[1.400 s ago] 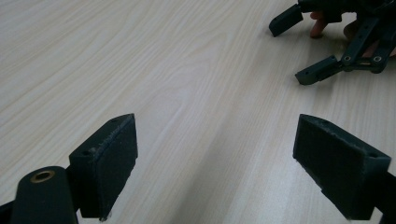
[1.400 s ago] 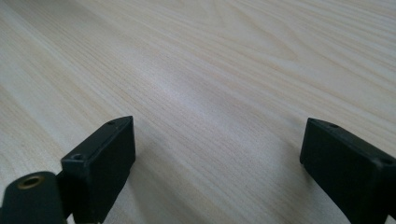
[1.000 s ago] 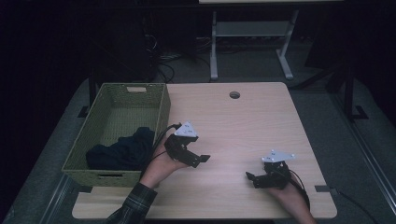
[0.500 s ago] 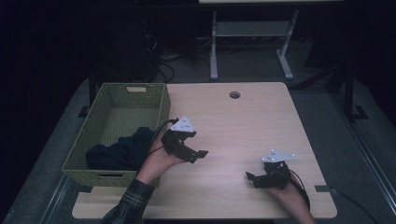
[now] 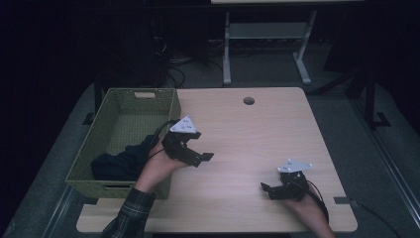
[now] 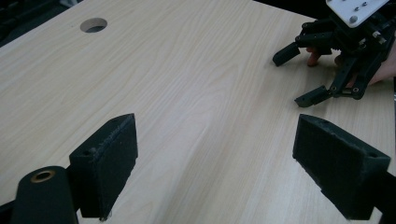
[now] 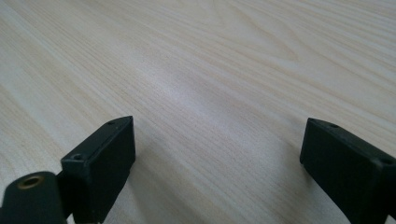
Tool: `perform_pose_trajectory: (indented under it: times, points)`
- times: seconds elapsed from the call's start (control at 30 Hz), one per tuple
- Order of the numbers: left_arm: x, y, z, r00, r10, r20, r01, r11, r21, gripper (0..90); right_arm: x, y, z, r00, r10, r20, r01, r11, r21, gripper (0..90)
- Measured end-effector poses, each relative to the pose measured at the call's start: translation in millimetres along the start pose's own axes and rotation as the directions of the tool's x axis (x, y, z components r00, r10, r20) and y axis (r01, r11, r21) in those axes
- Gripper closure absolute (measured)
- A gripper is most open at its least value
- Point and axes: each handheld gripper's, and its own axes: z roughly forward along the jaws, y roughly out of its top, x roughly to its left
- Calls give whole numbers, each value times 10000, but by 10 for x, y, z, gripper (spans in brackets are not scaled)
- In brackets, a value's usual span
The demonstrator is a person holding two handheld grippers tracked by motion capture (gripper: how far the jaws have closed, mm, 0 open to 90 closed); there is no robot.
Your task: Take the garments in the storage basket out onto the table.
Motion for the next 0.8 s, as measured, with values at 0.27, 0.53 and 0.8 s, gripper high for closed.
perform_pose_trajectory:
  times: [0.27, 0.53, 0.8]
  points:
    - [45, 1, -145, 9998, -108, -167, 106, 9999, -108, 136, 0, 0, 0, 10000, 4, -1, -4, 10000, 1, 100]
    - [81, -20, -263, 9991, -251, -328, 247, 9996, -115, 136, 0, 0, 0, 10000, 2, 0, -2, 10000, -1, 100]
    - [133, -56, -347, 9980, -376, -514, 376, 9993, 0, 137, 0, 0, 0, 10000, 3, -1, -3, 10000, -1, 100]
